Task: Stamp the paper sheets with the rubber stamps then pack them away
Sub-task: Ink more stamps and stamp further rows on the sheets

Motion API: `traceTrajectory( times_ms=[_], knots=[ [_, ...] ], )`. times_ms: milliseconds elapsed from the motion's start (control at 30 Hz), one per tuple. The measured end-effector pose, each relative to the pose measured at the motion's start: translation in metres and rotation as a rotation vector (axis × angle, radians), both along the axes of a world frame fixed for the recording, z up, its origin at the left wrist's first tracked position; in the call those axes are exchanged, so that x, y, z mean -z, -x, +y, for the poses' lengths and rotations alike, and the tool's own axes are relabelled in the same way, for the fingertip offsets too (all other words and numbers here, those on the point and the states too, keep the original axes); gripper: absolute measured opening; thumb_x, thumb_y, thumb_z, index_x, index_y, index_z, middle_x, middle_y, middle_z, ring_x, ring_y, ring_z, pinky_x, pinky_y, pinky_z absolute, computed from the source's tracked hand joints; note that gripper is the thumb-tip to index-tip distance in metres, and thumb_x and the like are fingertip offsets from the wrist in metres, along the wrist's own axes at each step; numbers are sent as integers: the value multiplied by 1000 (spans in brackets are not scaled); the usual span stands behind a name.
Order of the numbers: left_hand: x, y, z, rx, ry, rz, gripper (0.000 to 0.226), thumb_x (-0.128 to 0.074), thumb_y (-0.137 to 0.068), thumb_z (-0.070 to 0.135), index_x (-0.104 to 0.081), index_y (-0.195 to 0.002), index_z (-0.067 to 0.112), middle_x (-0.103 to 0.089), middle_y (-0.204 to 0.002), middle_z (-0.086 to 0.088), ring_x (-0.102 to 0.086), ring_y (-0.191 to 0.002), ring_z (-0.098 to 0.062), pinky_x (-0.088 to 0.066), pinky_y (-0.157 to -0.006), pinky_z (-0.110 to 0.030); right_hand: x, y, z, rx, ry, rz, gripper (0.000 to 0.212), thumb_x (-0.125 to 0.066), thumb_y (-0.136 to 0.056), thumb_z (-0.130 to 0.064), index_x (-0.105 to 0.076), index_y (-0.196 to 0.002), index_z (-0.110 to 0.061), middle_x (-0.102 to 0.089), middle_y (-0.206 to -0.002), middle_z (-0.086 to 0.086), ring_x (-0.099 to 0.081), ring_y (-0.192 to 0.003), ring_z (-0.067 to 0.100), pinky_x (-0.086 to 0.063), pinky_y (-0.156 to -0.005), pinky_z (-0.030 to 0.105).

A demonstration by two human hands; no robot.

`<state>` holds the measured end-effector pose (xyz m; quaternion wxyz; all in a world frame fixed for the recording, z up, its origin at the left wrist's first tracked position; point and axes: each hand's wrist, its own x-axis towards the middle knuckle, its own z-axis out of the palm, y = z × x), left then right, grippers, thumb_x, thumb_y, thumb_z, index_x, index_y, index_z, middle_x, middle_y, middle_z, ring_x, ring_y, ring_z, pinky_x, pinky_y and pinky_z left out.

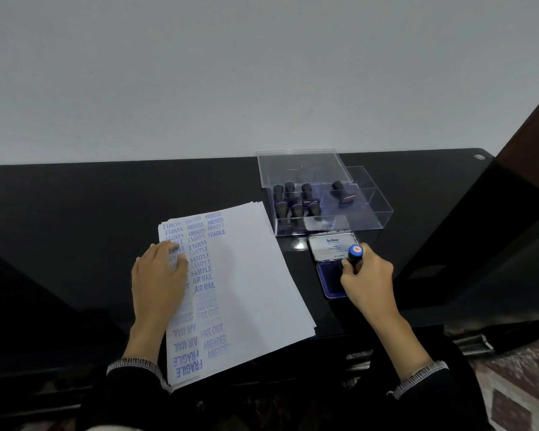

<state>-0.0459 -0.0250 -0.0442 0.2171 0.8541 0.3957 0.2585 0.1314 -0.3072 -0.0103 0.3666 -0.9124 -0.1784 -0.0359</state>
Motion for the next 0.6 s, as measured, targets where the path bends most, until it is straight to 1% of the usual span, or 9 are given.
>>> traceTrajectory(
  times_ms=[100, 200, 333, 400, 467, 533, 600],
  knots=[
    [1, 0, 1, -1, -9, -3, 30, -53, -95, 28, -57, -122, 17, -57, -127, 1, -52, -120, -21, -30, -112, -49, -1, 1, 1, -6, -1, -1, 12, -60, -86, -4, -55, -94, -11, -52, -65, -5, -52, -58, 4, -35, -49, 8],
    [-1, -2, 1, -4, -29, 5, 27, -54, -94, 28, -58, -119, 18, -58, -125, 1, -51, -119, -20, -29, -111, -45, -4, 0, 0, -18, 26, 24, 13, -60, -87, -6, -54, -96, -12, -50, -65, -7, -50, -58, 3, -34, -47, 10],
    [-5, -2, 0, -19, -32, 23, 23, -54, -93, 27, -58, -114, 20, -56, -125, 2, -46, -122, -20, -24, -109, -44, -11, -5, -3, -50, 85, 79, 11, -60, -87, -9, -53, -95, -11, -51, -68, -5, -50, -61, 4, -32, -49, 11],
    [-6, -2, -1, -22, -29, 30, 22, -54, -93, 27, -57, -114, 20, -55, -125, 2, -44, -122, -20, -24, -108, -44, -16, -5, -2, -55, 95, 98, 9, -59, -87, -9, -53, -94, -11, -54, -72, -2, -53, -63, 7, -35, -50, 15],
    [-7, -3, -2, -20, -24, 33, 22, -53, -93, 27, -57, -114, 20, -55, -124, 2, -44, -122, -20, -23, -108, -44, -24, -1, 4, -50, 35, 78, 7, -58, -88, -9, -52, -92, -12, -56, -73, 0, -55, -65, 9, -40, -53, 17],
    [-8, -3, -3, -20, -23, 41, 23, -53, -93, 27, -56, -114, 20, -55, -124, 1, -44, -122, -21, -24, -109, -44, -33, 11, 15, -58, -69, 63, 7, -59, -90, -12, -52, -93, -14, -57, -77, -1, -57, -68, 9, -45, -58, 18],
    [-9, -3, -3, -23, -12, 53, 24, -53, -93, 29, -56, -116, 21, -54, -125, 2, -43, -123, -20, -24, -109, -44, -39, 27, 28, -79, -172, 85, 8, -60, -91, -16, -52, -89, -15, -57, -76, -3, -55, -69, 8, -43, -60, 15]
  ],
)
